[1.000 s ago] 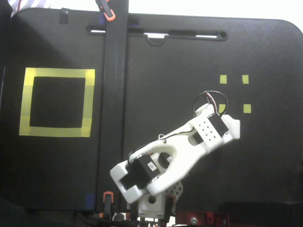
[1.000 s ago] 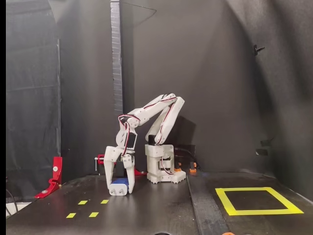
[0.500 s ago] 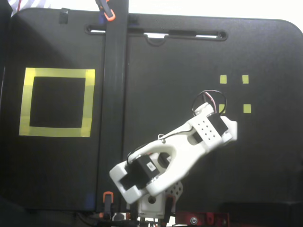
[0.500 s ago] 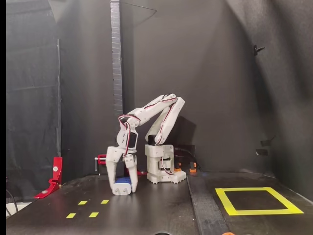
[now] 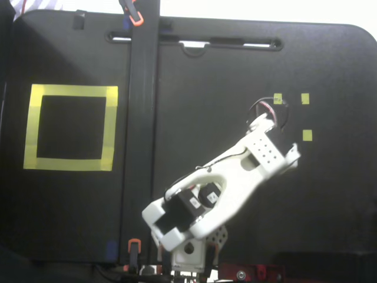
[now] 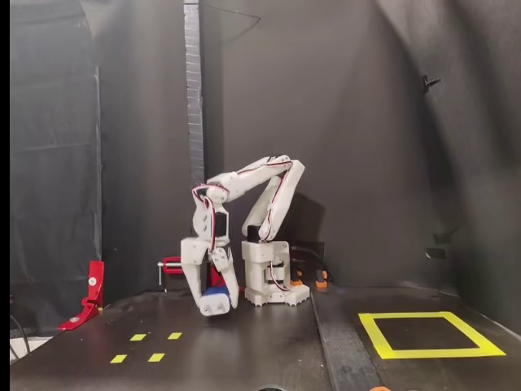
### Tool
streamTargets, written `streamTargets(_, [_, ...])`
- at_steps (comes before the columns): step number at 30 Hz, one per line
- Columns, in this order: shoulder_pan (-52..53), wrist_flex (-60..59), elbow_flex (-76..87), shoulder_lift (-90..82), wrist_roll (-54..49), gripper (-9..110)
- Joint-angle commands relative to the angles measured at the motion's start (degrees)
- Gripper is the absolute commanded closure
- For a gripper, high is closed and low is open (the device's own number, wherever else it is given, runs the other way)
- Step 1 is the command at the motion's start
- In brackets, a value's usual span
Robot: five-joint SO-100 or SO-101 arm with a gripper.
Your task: Grasp the block and place it in the designated area.
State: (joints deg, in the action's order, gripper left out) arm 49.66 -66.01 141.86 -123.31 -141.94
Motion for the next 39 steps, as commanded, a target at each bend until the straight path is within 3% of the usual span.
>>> streamTargets(1, [-0.44, -1.05, -4.31, 0.53, 0.53, 78])
streamTargets(23, [-4.39, -32.17, -42.19, 11.69, 4.22, 78])
streamTargets(33, [-5.63, -34.8, -47.55, 14.24, 5.01, 78])
streamTargets(39, [-10.72, -32.7, -47.55, 16.26, 11.87, 78])
